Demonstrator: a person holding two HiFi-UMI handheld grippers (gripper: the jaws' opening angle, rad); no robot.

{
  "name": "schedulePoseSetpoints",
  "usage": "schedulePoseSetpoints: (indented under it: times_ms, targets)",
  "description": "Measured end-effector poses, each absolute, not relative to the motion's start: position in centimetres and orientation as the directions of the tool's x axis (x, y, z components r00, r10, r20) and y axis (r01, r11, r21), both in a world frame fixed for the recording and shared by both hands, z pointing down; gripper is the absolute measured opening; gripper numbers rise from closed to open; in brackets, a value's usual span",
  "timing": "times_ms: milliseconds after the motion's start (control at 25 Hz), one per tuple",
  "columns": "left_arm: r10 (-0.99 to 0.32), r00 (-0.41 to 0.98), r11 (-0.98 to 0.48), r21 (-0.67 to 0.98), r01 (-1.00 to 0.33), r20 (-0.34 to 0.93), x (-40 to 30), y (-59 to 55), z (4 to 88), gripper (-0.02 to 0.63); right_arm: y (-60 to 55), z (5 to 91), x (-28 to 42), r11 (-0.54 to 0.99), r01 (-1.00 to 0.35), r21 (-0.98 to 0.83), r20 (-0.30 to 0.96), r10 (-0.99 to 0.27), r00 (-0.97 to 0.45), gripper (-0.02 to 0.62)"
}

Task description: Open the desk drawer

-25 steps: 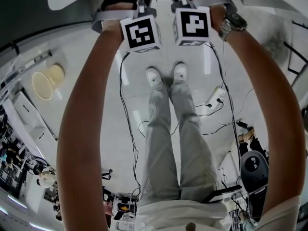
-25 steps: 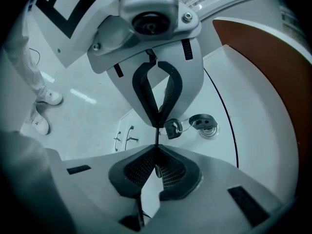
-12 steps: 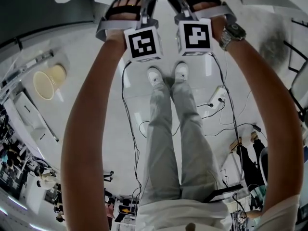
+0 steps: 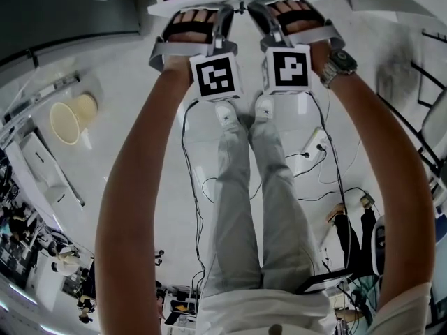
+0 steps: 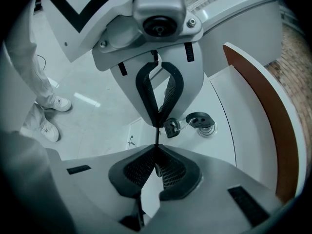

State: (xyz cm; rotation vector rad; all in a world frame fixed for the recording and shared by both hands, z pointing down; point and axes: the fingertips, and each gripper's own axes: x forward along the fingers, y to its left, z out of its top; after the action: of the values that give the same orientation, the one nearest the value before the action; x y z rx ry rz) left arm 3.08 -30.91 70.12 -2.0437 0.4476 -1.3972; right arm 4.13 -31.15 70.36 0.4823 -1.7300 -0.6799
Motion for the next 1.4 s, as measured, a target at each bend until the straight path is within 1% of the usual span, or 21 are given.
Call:
schedulePoseSetpoints:
  times_ms: [280, 400, 480, 600, 680, 800, 840, 880, 920, 960, 1080, 1120, 1160, 1200, 1240, 1400]
  targets:
    - [-0.573, 0.371, -0.776, -0.630, 0.043, 0.731, 3.1, -30.9, 70.3, 0.021, -31.2, 70.3, 4.2, 0.750, 0.036, 0.661, 0.726, -0.627, -0.281, 0.035]
    - [-0.585, 0.377, -0.766, -0.642, 0.034, 0.718, 2.9, -30.9, 70.2, 0.021, -31.1, 70.3, 4.1, 0.748, 0.031, 0.663, 0.723, -0.630, -0.285, 0.037]
    - [-0.621, 0.377, -0.747, -0.664, -0.018, 0.687, 2.7, -31.2, 69.7, 0.028, -31.0, 70.2, 4.1, 0.732, 0.037, 0.680, 0.709, -0.643, -0.292, 0.037]
    - [-0.637, 0.390, -0.755, -0.640, -0.143, 0.665, 2.7, -31.6, 69.2, 0.054, -30.9, 69.8, 4.3, 0.726, 0.015, 0.688, 0.695, -0.653, -0.302, 0.038]
    - [-0.627, 0.402, -0.771, -0.605, -0.198, 0.667, 2.8, -31.5, 69.1, 0.063, -30.9, 69.6, 4.3, 0.740, -0.041, 0.672, 0.697, -0.649, -0.305, 0.038]
    - [-0.599, 0.410, -0.798, -0.555, -0.235, 0.688, 3.1, -31.3, 69.1, 0.110, -30.9, 69.0, 4.5, 0.760, -0.142, 0.634, 0.696, -0.641, -0.325, 0.044]
    - [-0.596, 0.415, -0.801, -0.541, -0.256, 0.687, 3.1, -31.2, 68.9, 0.126, -30.8, 68.8, 4.5, 0.767, -0.170, 0.619, 0.695, -0.635, -0.336, 0.067]
    - [-0.600, 0.421, -0.800, -0.525, -0.290, 0.681, 3.2, -31.2, 68.7, 0.139, -30.7, 68.6, 4.5, 0.775, -0.196, 0.601, 0.696, -0.628, -0.347, 0.117]
    - [-0.608, 0.427, -0.794, -0.508, -0.335, 0.669, 3.1, -31.1, 68.3, 0.153, -30.6, 68.3, 4.5, 0.781, -0.225, 0.583, 0.697, -0.623, -0.355, 0.149]
    - [-0.621, 0.432, -0.783, -0.490, -0.384, 0.654, 2.9, -31.1, 67.9, 0.167, -30.4, 68.1, 4.5, 0.783, -0.257, 0.566, 0.696, -0.621, -0.361, 0.156]
    - [-0.672, 0.419, -0.727, -0.439, -0.528, 0.610, 1.8, -30.7, 66.9, 0.167, -29.8, 67.7, 4.8, 0.765, -0.379, 0.520, 0.680, -0.640, -0.358, 0.156]
    - [-0.691, 0.405, -0.702, -0.421, -0.575, 0.599, 1.2, -30.4, 66.7, 0.154, -29.5, 67.5, 5.1, 0.751, -0.437, 0.496, 0.671, -0.650, -0.356, 0.155]
    - [-0.708, 0.390, -0.675, -0.402, -0.619, 0.589, 0.5, -30.0, 66.5, 0.102, -29.2, 67.2, 5.4, 0.729, -0.501, 0.466, 0.658, -0.664, -0.355, 0.130]
    - [-0.722, 0.378, -0.650, -0.383, -0.656, 0.579, 0.0, -29.6, 66.2, 0.051, -28.9, 66.7, 5.7, 0.703, -0.564, 0.434, 0.642, -0.680, -0.355, 0.073]
    - [-0.732, 0.370, -0.631, -0.364, -0.685, 0.571, -0.5, -29.2, 66.0, 0.029, -28.6, 66.2, 6.0, 0.678, -0.616, 0.401, 0.626, -0.694, -0.355, 0.044]
    - [-0.742, 0.385, -0.585, -0.250, -0.772, 0.549, -1.7, -27.5, 65.4, 0.016, -26.8, 64.7, 6.8, 0.607, -0.750, 0.264, 0.604, -0.710, -0.362, 0.028]
